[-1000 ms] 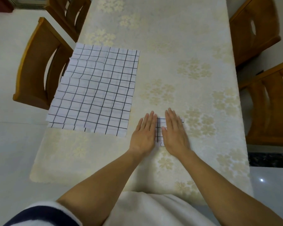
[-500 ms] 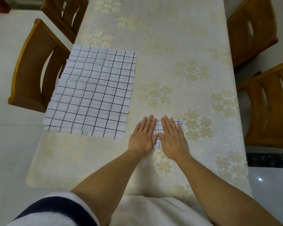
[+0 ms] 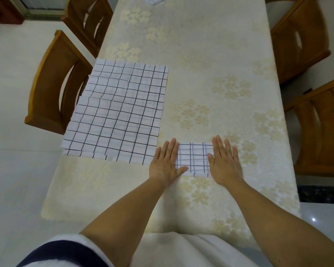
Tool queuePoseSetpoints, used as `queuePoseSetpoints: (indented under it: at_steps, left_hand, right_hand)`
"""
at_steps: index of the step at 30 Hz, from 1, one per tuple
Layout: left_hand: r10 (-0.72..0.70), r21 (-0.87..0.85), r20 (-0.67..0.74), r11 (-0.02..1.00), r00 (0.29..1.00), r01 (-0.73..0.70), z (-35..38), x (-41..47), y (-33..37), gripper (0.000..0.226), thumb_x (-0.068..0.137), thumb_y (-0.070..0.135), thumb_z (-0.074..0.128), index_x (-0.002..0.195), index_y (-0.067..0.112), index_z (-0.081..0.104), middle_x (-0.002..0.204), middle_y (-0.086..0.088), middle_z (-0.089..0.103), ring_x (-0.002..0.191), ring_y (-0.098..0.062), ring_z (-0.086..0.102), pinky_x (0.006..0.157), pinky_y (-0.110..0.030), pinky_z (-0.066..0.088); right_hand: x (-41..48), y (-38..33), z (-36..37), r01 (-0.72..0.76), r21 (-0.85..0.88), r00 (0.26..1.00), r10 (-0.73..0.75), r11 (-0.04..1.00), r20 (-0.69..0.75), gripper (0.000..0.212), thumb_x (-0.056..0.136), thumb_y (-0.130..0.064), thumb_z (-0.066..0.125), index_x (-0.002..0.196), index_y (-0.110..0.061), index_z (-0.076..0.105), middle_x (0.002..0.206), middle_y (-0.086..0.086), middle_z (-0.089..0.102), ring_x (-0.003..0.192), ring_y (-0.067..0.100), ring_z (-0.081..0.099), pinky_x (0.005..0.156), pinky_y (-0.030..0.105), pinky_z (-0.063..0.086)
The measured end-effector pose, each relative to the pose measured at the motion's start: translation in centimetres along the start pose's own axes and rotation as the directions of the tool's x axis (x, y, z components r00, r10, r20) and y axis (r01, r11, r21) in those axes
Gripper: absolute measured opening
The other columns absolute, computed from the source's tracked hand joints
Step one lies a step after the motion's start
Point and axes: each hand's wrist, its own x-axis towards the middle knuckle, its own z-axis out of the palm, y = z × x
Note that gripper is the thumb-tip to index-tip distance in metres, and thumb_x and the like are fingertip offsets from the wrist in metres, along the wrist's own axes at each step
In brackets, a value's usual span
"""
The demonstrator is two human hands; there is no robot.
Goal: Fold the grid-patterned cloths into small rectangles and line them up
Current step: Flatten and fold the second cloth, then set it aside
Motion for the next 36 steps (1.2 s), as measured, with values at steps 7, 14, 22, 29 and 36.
queuePoseSetpoints:
  at_steps: [7,14,22,29,36]
  left_hand:
    - [0.063,-0.193,-0.243,0.975,0.968,-0.112,-1.9,-0.1,1.2,0.067,0.105,0.044,0.01,0.158,0.009,-0.011,0.165,-0.006,-0.022,0.152,-0.019,-0.02,0.125,-0.032,-0.009]
    - [0.136,-0.152,-0.075,0.978,0.988,-0.146,0.1,0.5,2.9,0.063,0.107,0.032,0.014,0.157,0.013,-0.019,0.164,-0.004,-0.026,0.151,-0.021,-0.024,0.126,-0.04,-0.002]
    - [0.107,0.033,-0.086,0.994,0.99,-0.105,0.5,0.3,1.6,0.071,0.098,0.06,-0.007,0.154,0.02,-0.028,0.159,0.002,-0.037,0.149,-0.015,-0.03,0.125,-0.039,-0.01]
    - [0.068,0.064,-0.075,0.996,0.995,-0.064,0.6,-0.4,0.1,0.076,0.097,0.066,-0.005,0.151,0.02,-0.033,0.158,0.001,-0.04,0.148,-0.018,-0.031,0.125,-0.043,-0.007]
    - [0.118,-0.059,-0.124,0.99,0.985,-0.126,0.0,-0.7,-0.1,0.08,0.093,0.062,-0.017,0.156,0.013,-0.022,0.161,-0.003,-0.031,0.15,-0.022,-0.027,0.126,-0.039,-0.007]
  right_hand:
    - [-0.7,-6.4,-1.9,0.242,0.202,0.953,-0.193,0.949,-0.232,0.057,0.108,-0.034,0.016,0.155,-0.015,-0.01,0.162,-0.002,-0.017,0.151,0.015,-0.018,0.124,0.036,-0.006]
    - [-1.2,-7.9,1.1,0.211,0.365,0.977,-0.181,0.907,-0.114,0.055,0.106,-0.022,0.018,0.157,-0.007,0.002,0.166,0.006,0.0,0.154,0.017,-0.004,0.125,0.035,0.001]
    - [-1.3,-4.0,1.6,0.173,0.024,0.982,-0.171,0.985,-0.078,0.066,0.1,-0.054,-0.009,0.157,-0.023,-0.013,0.165,-0.007,-0.018,0.151,0.016,-0.021,0.124,0.046,-0.003]
    - [-0.9,-0.9,0.8,0.052,0.013,0.998,-0.051,0.999,-0.022,0.063,0.103,-0.052,0.002,0.155,-0.024,-0.022,0.162,-0.01,-0.027,0.15,0.016,-0.022,0.124,0.048,-0.004]
    - [-1.6,-2.1,-0.3,0.09,-0.021,0.994,-0.091,0.996,-0.061,0.067,0.101,-0.054,0.001,0.156,-0.02,-0.016,0.163,-0.001,-0.022,0.15,0.024,-0.022,0.124,0.046,-0.005]
